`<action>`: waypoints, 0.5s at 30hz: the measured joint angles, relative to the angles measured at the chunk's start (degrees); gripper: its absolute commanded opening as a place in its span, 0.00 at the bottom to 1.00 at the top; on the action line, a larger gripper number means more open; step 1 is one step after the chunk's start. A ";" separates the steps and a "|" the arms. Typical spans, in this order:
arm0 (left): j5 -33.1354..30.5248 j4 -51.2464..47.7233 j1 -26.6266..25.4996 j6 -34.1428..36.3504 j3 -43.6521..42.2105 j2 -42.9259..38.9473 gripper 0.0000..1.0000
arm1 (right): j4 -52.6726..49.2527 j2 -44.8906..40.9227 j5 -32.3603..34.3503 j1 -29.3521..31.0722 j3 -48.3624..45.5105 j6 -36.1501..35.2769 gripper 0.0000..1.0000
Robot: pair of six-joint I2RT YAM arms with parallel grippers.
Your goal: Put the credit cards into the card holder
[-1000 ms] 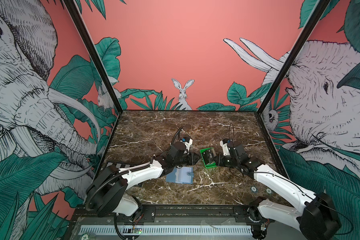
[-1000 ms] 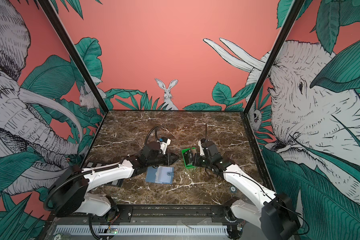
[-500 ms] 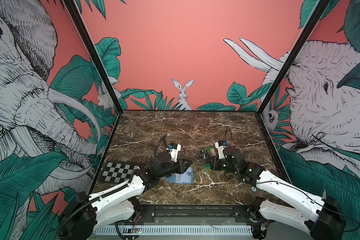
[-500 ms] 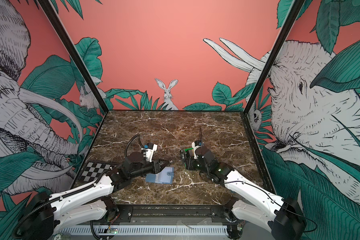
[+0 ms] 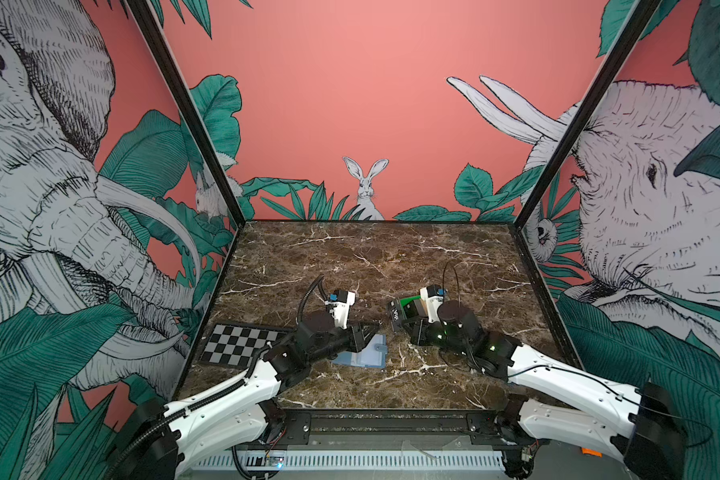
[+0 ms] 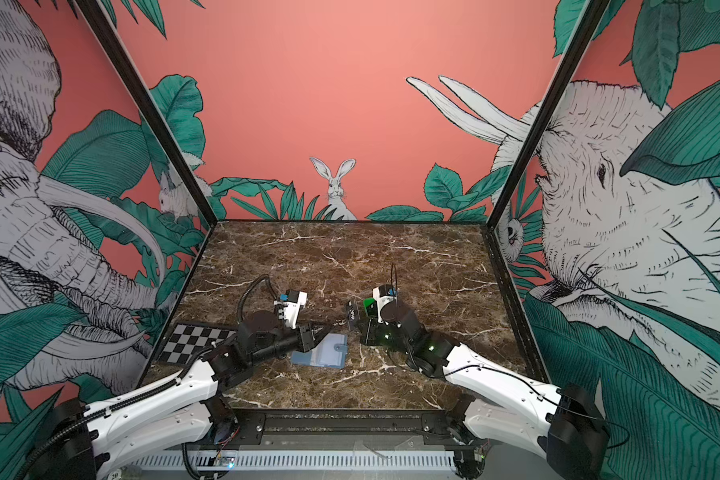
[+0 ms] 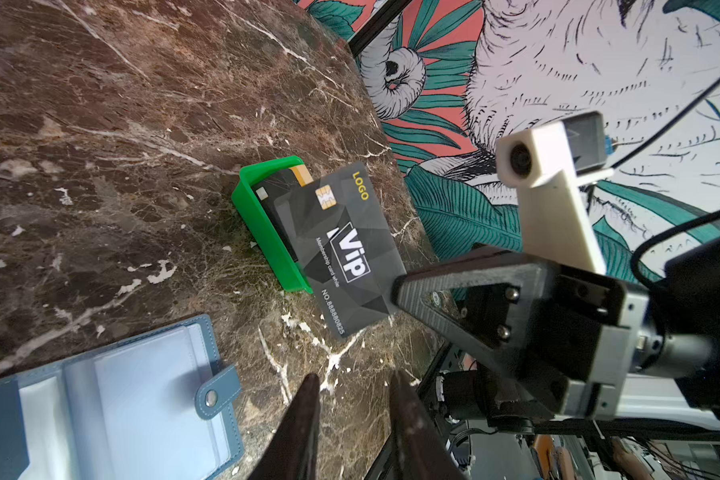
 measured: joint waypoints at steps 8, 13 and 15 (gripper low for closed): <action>1.64 4.59 0.11 -0.55 -3.87 -0.28 0.25 | 6.25 0.02 0.20 0.79 -1.29 1.97 0.00; 3.52 12.66 1.22 -4.26 -8.24 0.13 0.25 | 11.69 0.00 -0.11 1.11 -4.48 3.96 0.00; 4.09 14.62 1.51 -5.22 -8.79 0.35 0.25 | 12.72 -0.24 -0.11 1.22 -4.90 4.61 0.00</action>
